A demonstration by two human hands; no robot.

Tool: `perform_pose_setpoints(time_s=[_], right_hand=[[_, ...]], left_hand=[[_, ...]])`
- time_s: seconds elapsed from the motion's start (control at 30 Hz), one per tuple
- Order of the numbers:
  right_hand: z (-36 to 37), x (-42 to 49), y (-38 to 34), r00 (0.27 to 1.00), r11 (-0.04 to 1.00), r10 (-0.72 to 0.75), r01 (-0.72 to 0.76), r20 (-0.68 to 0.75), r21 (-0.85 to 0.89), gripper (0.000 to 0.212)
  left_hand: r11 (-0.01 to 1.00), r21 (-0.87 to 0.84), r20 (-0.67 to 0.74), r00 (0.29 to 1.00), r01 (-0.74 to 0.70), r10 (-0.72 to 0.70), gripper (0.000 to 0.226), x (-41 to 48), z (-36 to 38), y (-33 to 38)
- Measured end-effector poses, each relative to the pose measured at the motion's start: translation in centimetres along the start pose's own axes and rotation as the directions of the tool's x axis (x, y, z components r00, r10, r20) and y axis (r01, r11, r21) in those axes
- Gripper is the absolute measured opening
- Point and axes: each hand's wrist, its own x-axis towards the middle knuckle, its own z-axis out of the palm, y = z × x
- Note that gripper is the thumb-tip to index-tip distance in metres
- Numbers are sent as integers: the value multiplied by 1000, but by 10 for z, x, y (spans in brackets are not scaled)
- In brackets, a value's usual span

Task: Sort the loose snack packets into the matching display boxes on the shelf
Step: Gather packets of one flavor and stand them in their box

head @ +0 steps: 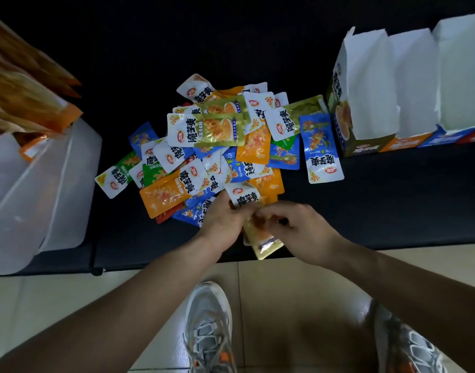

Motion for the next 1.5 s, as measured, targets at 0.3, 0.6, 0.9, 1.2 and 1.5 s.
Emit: perform_pose_setpoints(time_s=[0.3, 0.6, 0.9, 1.2, 1.5], right_hand=[[-42, 70, -40, 992, 855, -118, 125, 45, -503, 46], [-11, 143, -63, 986, 508, -89, 167, 142, -845, 71], [-1, 112, -35, 989, 674, -72, -46, -127, -738, 80], [-35, 90, -42, 994, 988, 86, -93, -61, -124, 11], [1, 92, -50, 970, 967, 210, -186, -127, 175, 14]], left_hand=[[996, 28, -168, 982, -84, 88, 19, 15, -54, 22], [990, -137, -437, 899, -37, -26, 14, 27, -118, 5], [986, -161, -362, 932, -33, -27, 15, 31, -98, -8], [967, -254, -385, 919, -17, -85, 14, 35, -89, -7], [950, -303, -135, 990, -80, 40, 27, 24, -64, 4]])
